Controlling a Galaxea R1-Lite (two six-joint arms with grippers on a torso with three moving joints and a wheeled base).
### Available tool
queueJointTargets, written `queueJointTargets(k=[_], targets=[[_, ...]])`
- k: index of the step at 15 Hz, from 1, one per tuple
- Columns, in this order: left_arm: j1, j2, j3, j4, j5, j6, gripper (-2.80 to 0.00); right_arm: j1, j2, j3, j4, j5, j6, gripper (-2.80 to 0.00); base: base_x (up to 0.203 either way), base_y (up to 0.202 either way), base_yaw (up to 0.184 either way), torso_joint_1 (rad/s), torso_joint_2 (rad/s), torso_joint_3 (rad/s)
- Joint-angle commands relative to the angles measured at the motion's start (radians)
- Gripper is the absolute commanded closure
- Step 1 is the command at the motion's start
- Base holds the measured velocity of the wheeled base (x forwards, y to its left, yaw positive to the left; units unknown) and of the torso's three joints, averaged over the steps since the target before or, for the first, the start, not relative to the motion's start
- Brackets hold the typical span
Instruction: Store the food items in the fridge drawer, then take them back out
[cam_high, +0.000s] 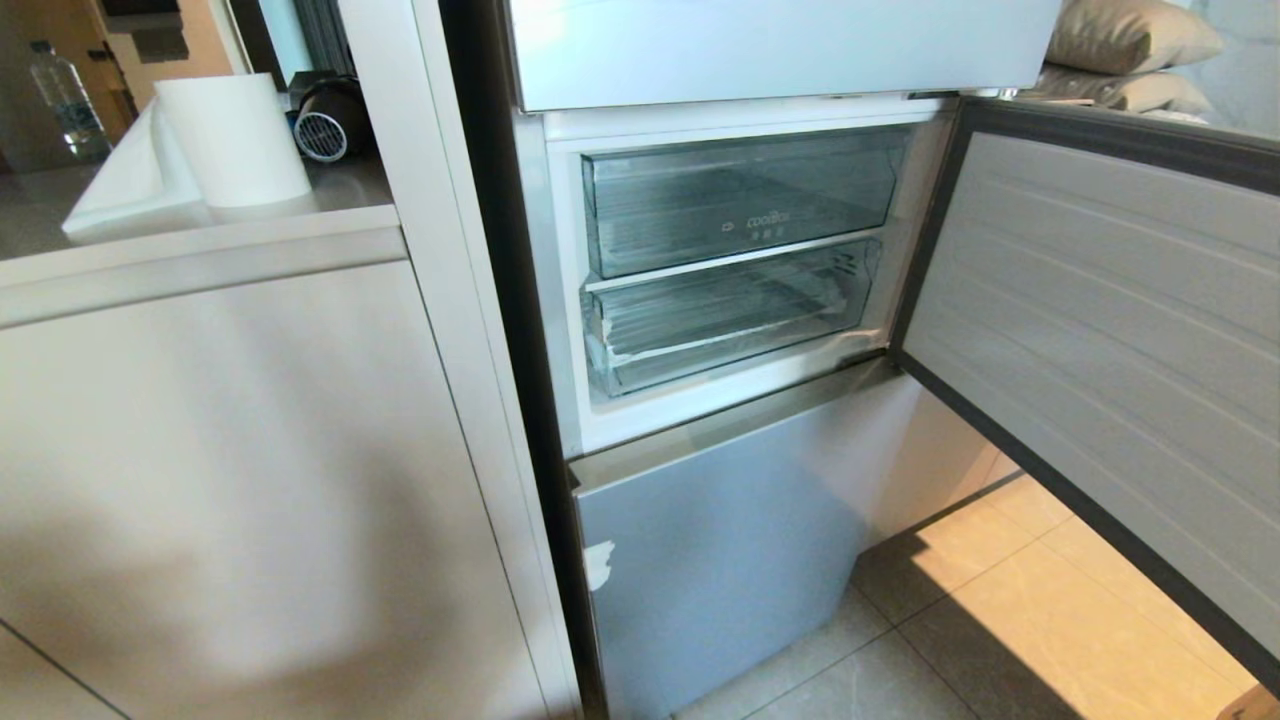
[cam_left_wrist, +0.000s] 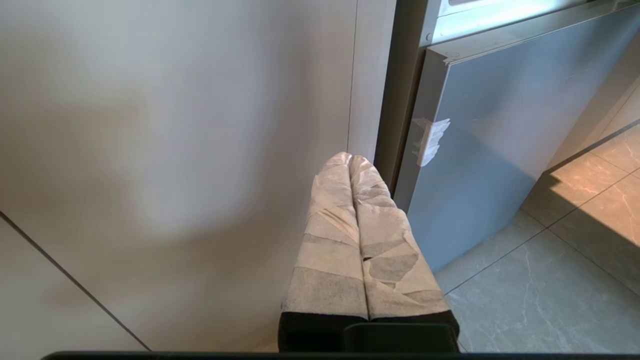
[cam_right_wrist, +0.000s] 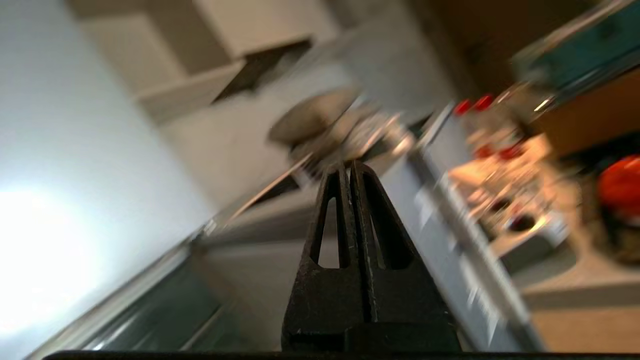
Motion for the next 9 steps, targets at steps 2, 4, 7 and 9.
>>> queueJointTargets(k=[2, 4, 7, 9], targets=[[-0.001, 0.001, 0.000, 0.000, 0.000, 0.000, 0.00, -0.450, 0.191, 0.027, -0.156, 0.183, 0.124, 0.00, 0.000, 0.000, 0.000, 0.000, 0.00, 0.000], [-0.001, 0.001, 0.000, 0.000, 0.000, 0.000, 0.00, -0.613, 0.323, 0.046, -0.204, 0.326, 0.220, 0.00, 0.000, 0.000, 0.000, 0.000, 0.00, 0.000], [-0.001, 0.001, 0.000, 0.000, 0.000, 0.000, 0.00, -0.649, 0.524, 0.097, -0.276, 0.441, 0.300, 0.00, 0.000, 0.000, 0.000, 0.000, 0.00, 0.000], [-0.001, 0.001, 0.000, 0.000, 0.000, 0.000, 0.00, -0.654, 0.631, 0.114, -0.339, 0.486, 0.351, 0.00, 0.000, 0.000, 0.000, 0.000, 0.00, 0.000]])
